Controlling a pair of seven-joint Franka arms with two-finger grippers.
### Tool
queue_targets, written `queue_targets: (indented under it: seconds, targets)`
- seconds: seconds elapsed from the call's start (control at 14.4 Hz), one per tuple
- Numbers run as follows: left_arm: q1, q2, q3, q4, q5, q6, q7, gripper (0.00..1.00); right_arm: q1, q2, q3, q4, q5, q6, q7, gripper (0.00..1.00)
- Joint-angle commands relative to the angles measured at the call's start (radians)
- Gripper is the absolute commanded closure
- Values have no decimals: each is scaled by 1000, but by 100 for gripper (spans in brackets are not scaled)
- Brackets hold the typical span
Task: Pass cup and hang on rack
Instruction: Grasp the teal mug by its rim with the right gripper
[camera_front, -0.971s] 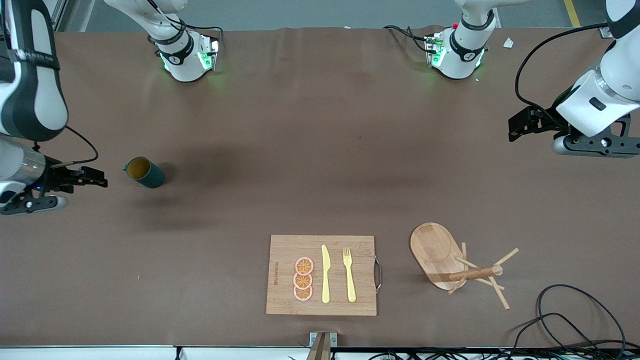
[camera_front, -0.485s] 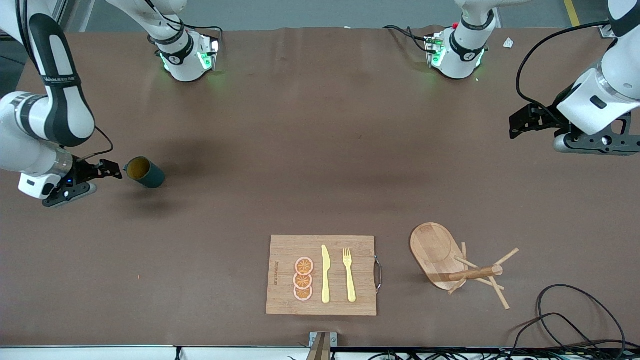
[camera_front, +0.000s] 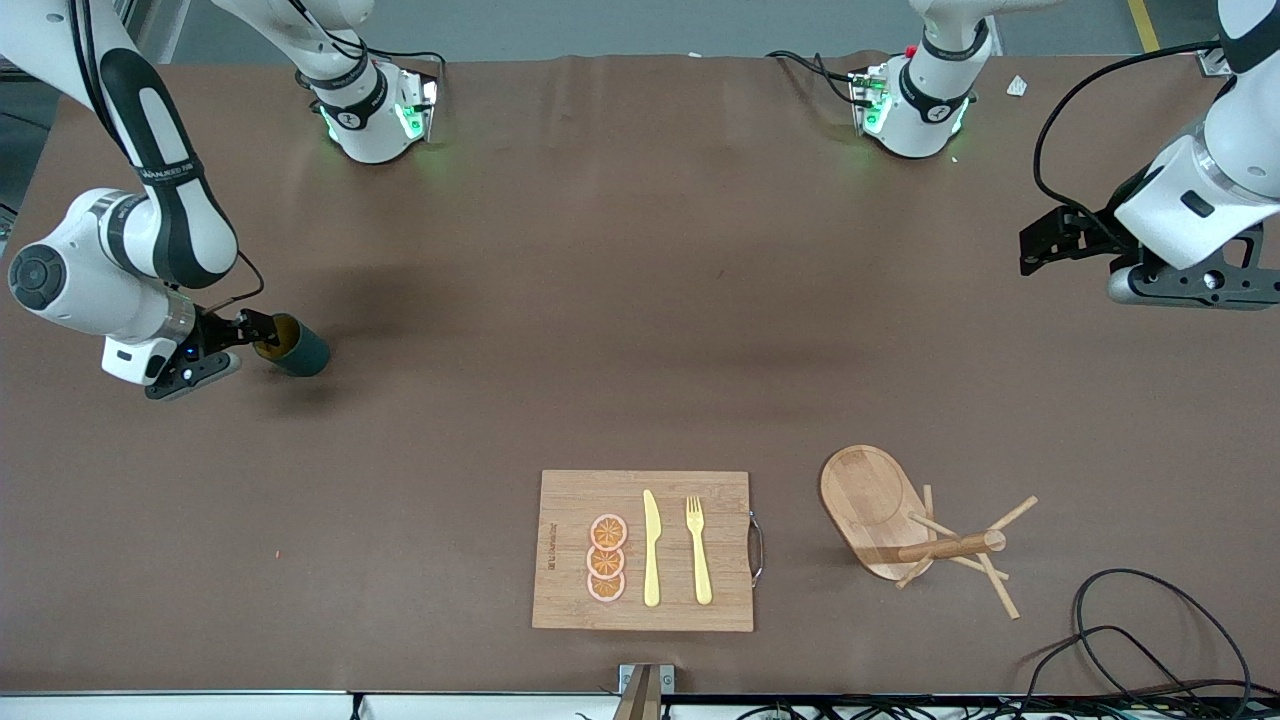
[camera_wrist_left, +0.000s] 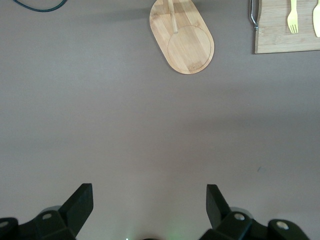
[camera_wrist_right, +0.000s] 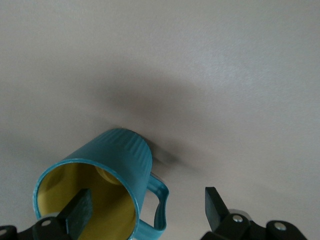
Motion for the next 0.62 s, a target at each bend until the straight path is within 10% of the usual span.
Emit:
queue_targets:
  seconds: [0.0, 0.49, 0.55]
  targets:
    - [4, -8, 6, 9, 0, -16, 10, 0, 2, -8, 4, -30, 7, 33, -32, 13]
    - [3, -6, 6, 9, 0, -16, 10, 0, 17, 0, 4, -50, 9, 60, -48, 99]
    - [3, -8, 6, 9, 0, -16, 10, 0, 26, 0, 4, -49, 9, 54, -51, 100]
